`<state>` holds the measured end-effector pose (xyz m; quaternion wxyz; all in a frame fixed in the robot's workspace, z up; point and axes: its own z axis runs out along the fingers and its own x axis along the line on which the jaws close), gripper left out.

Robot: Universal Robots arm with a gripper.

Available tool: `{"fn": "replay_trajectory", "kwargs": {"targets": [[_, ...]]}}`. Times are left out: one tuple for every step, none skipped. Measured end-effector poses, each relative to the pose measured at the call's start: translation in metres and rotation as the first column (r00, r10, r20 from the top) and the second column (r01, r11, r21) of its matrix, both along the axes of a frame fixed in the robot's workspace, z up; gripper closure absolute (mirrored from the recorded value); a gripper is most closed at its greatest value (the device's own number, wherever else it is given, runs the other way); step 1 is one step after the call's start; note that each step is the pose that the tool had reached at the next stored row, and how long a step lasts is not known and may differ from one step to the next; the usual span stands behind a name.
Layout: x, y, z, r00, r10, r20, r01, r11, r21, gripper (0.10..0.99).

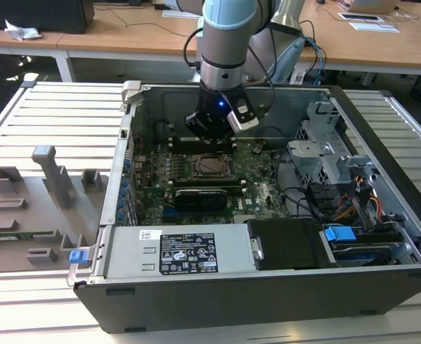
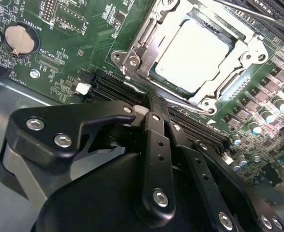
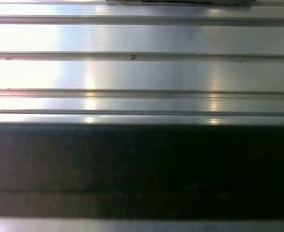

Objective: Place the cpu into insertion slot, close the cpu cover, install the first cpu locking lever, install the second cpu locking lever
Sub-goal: 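Install the first cpu locking lever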

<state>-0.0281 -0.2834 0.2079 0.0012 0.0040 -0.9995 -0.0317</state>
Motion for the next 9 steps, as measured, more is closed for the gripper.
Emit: {"fn": "replay_trajectory", "kwargs": {"targets": [[0.0003,-0.0004,-0.0005,1.0000,0.000,0.0001,0.000,1.0000,0.000,0.980],[0.0011,-0.0005,-0.0013,1.0000,0.000,0.0002,0.000,1.0000,0.000,0.980],[0.0027,-0.0006,-0.0017,1.0000,0.000,0.0001,0.000,1.0000,0.000,0.980],[0.0047,-0.0006,-0.0022,1.0000,0.000,0.0001,0.000,1.0000,0.000,0.980],[0.0062,-0.0006,-0.0029,1.0000,0.000,0.0001,0.000,1.0000,0.000,0.980],[0.0067,-0.0006,-0.0032,1.0000,0.000,-0.0001,0.000,1.0000,0.000,0.980],[0.0070,-0.0007,-0.0036,1.0000,0.000,-0.0003,0.000,1.0000,0.000,0.980],[0.0074,-0.0008,-0.0046,1.0000,0.000,-0.0003,0.000,1.0000,0.000,0.980],[0.0075,-0.0011,-0.0053,1.0000,0.000,-0.0002,0.000,1.0000,0.000,0.980]]}}
